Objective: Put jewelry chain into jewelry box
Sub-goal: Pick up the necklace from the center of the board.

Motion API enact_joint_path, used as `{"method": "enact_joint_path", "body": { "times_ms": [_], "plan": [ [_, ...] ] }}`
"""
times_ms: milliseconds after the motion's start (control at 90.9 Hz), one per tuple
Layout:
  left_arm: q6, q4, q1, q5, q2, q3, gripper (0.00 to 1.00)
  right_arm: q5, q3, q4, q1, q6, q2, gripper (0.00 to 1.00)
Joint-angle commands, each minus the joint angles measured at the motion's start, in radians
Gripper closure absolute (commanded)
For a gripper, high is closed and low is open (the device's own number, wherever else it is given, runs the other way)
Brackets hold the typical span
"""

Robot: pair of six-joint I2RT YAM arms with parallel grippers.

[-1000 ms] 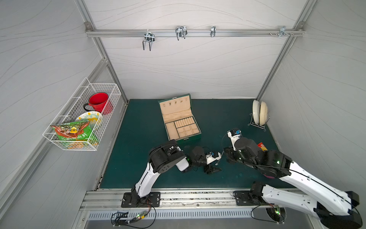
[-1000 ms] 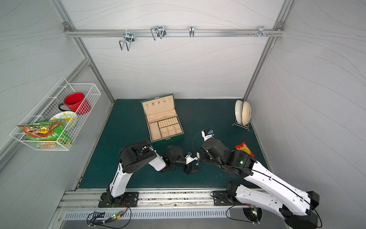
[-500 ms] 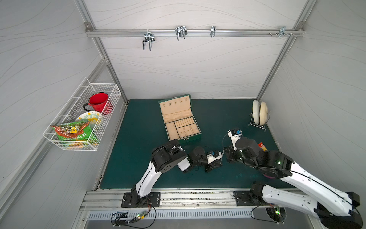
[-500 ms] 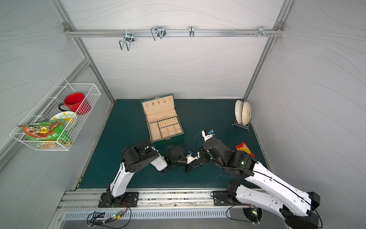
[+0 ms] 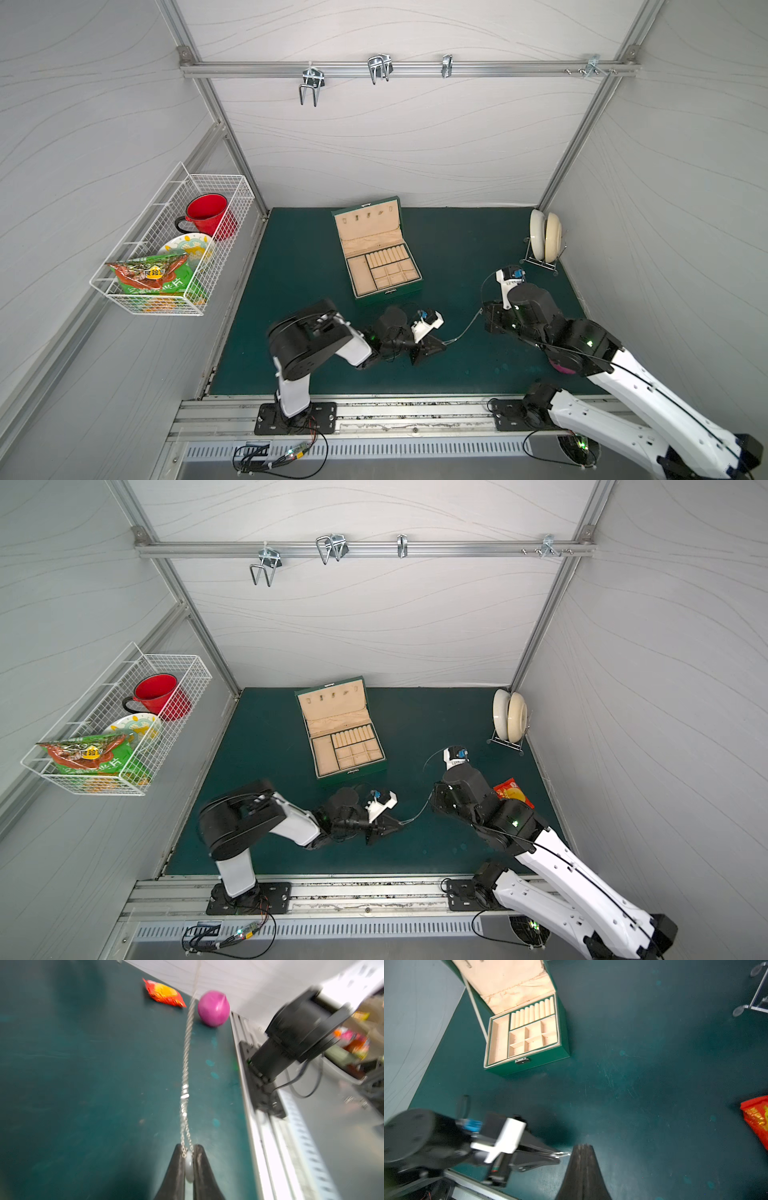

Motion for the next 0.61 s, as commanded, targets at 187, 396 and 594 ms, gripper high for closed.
{"method": "enact_joint_path", "body": {
  "times_ms": [187,396,594],
  "plan": [
    [-0.005,-1.056,0.115,0.047,-0.441,0.294,1.0,-0.401,-0.293,0.464,-0.144,-0.047,0.028,1.0],
    [0.055,-1.303,0.121,0.094,-0.438,0.48,1.0,-0.55,-0.467,0.713,-0.145,-0.086,-0.009,0.88],
    [0.054,-1.314,0.123,0.131,-0.407,0.555,0.98,-0.623,-0.503,0.695,-0.144,-0.174,-0.139,0.38]
  ]
}}
